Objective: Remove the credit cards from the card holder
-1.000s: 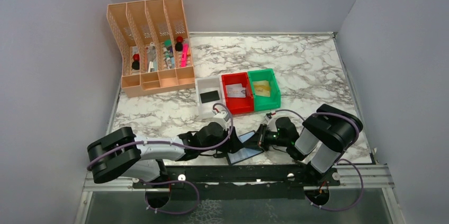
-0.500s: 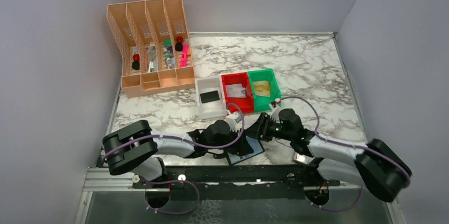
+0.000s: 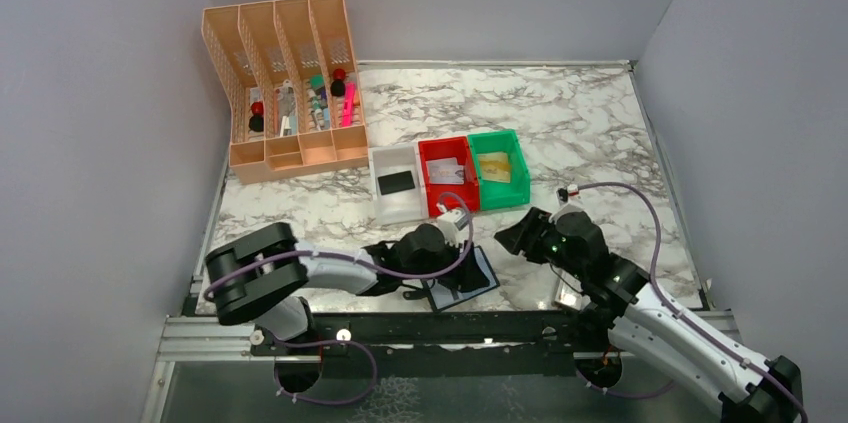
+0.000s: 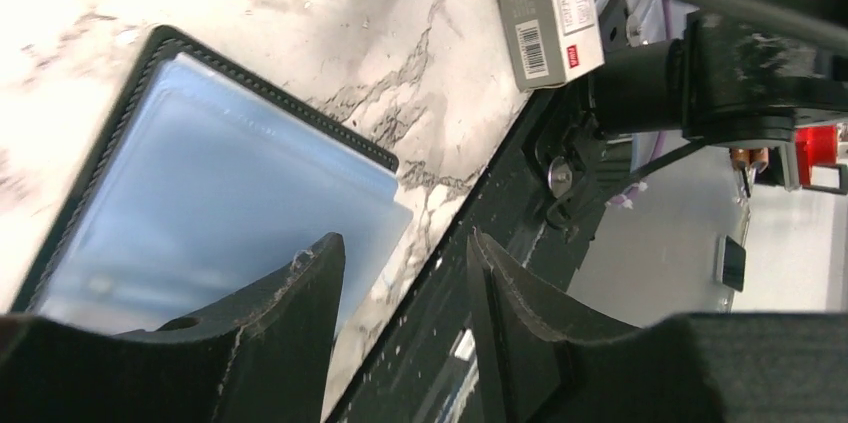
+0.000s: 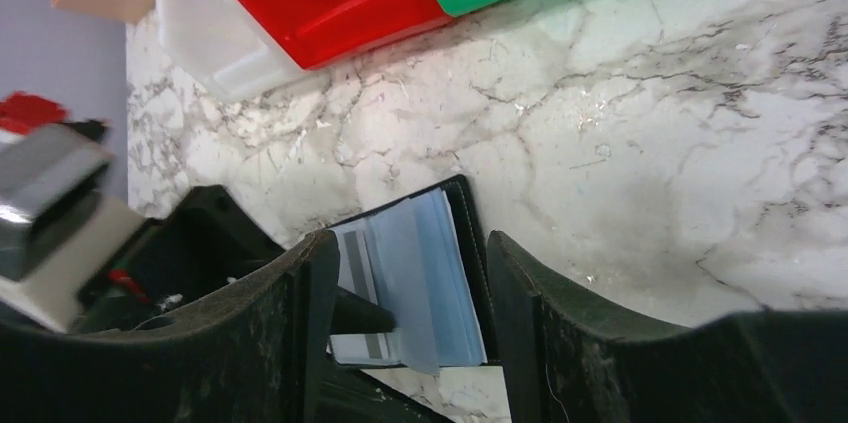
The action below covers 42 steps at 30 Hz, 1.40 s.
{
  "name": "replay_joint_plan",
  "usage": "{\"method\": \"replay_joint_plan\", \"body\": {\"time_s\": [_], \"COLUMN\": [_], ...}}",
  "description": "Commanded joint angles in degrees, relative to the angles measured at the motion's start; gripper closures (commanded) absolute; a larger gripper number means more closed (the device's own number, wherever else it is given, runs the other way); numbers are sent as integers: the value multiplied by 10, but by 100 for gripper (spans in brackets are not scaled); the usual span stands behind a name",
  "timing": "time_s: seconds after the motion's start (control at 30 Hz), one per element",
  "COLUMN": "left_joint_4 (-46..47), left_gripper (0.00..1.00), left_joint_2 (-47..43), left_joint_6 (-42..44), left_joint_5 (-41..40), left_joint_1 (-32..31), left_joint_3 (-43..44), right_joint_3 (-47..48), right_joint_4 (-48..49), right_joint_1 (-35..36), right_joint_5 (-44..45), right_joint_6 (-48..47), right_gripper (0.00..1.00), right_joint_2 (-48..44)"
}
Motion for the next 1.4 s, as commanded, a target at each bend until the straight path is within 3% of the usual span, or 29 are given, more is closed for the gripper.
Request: {"method": "replay_joint_plan", "body": {"time_s": [0.0,0.23,0.4,0.53,0.97,1.2,1.37], "left_joint_4": [-17,-273,-256,-228,-227,-233,-234], "left_gripper": [46,45,48,53,66,74,83], "left_joint_2": [-131,-265,-299,-274,-148,-125,-107], "left_joint_6": [-2,-26,-44,-44,-31,-36,-42], "left_joint_5": [-81,-215,-200,-178,-150,-152,-158], "left_joint_1": [-2,-2,-3,-2,-18,-24,-29], "left_joint_3": [-54,-79,-115,-114,-71,-80,-80], "right_joint_3": [1,2,2,12,32,9,-3], "right_joint_4": [17,196,271,298,304,329,333], "right_joint_1": [0,0,2,11,34,34,34], "right_joint_5": [-76,-304,-377,-418,-384,-369,-349], "right_joint_6": [-32,-76,-87,-100,-103,-65,-45], "right_gripper": [41,49,50,51,56,58,68], "right_joint_2": [33,171,265,339,476,476,450]}}
